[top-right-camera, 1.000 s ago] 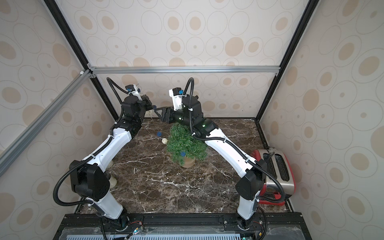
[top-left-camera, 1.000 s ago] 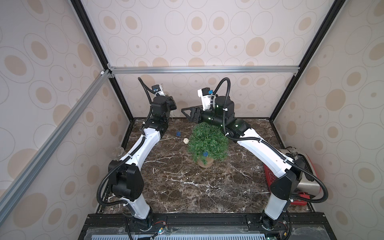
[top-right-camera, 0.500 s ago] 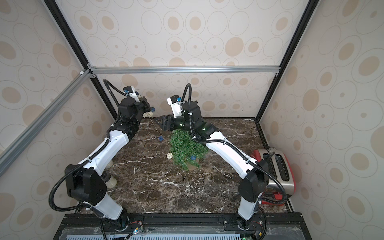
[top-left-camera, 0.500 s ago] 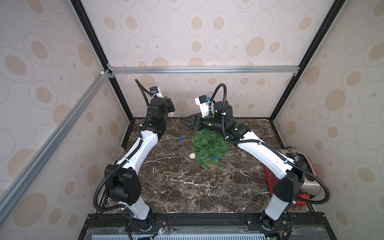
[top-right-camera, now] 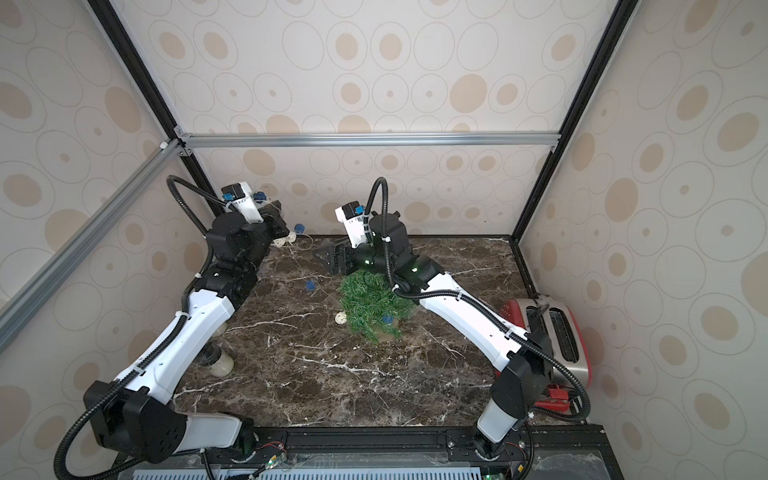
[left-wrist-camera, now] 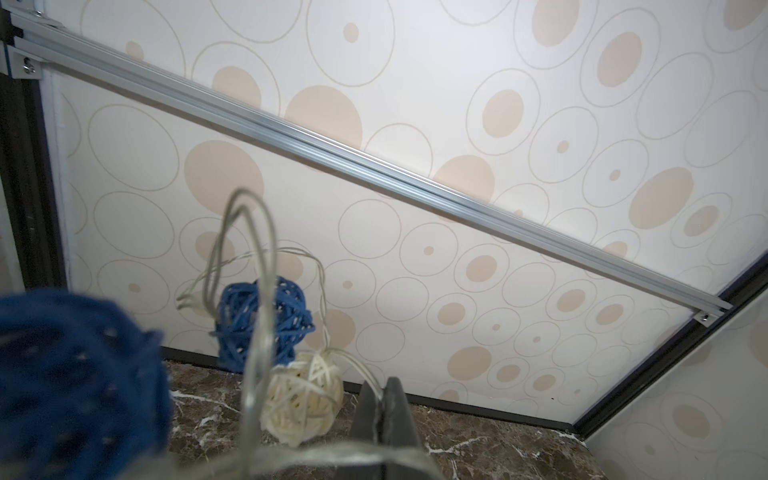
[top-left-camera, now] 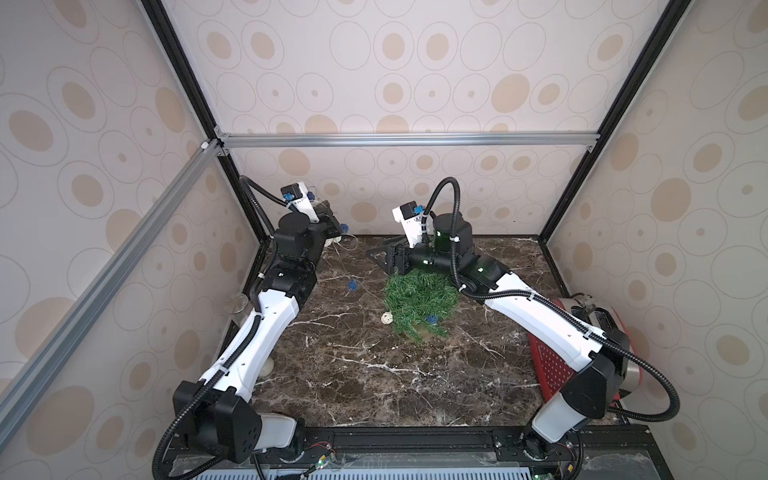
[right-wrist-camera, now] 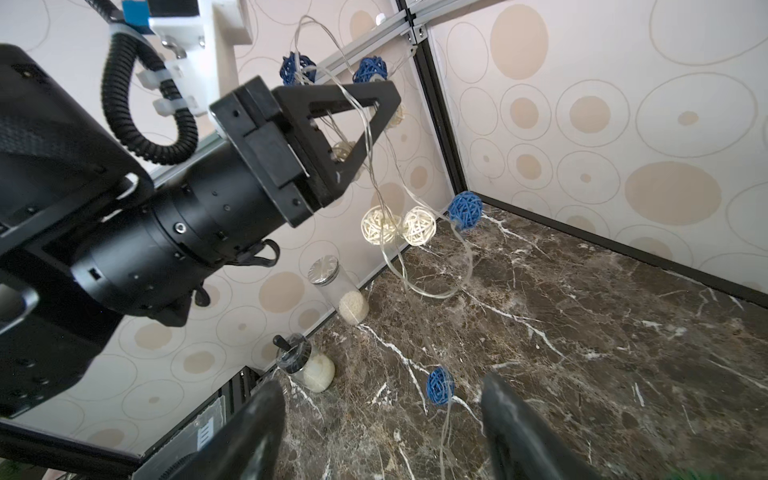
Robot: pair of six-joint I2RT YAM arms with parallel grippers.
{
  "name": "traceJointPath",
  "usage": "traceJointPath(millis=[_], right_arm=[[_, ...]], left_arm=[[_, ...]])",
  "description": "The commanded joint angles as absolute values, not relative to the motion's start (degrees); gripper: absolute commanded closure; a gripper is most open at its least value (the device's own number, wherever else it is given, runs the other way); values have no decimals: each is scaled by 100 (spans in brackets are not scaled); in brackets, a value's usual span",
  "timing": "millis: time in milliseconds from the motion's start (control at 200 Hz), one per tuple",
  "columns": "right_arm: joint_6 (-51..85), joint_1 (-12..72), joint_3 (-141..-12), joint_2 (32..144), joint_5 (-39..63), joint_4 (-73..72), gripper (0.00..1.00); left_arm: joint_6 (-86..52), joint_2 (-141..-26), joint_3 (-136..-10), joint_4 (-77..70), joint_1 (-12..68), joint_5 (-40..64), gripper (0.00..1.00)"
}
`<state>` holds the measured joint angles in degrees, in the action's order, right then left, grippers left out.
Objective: Remove string lights from the small christmas tree
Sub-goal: Remove the light string from the Christmas tree.
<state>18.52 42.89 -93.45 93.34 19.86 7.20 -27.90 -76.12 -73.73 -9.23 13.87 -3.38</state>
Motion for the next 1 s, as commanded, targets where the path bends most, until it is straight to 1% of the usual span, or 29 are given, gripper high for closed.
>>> traceJointPath(millis=[0, 250, 436, 581, 711, 887, 992], right_arm=[[1464, 4402, -9224, 9065, 1714, 904, 24], [991, 4570, -8765, 8654, 1279, 1035, 27], [673, 4672, -8592, 8530, 992, 1110, 27], [684, 4666, -9019, 8816, 954, 990, 25], [680, 4642, -9490, 9040, 916, 558, 22], [806, 4504, -10178, 9317, 1173, 59, 23], [799, 4514, -10635, 9447, 1463, 335, 25]], left_arm=[[-3118, -7280, -7264, -846, 1356, -52, 100], [-3438, -6842, -7255, -638, 1358, 363, 100], [-3478, -6680, -7205, -564, 1361, 358, 100], [-3428, -6791, -7287, -457, 1361, 277, 100], [-3387, -6881, -7280, -405, 1365, 220, 100], [-3357, -7037, -7356, -336, 1369, 246, 100], [-3357, -7066, -7424, -295, 1354, 246, 100]])
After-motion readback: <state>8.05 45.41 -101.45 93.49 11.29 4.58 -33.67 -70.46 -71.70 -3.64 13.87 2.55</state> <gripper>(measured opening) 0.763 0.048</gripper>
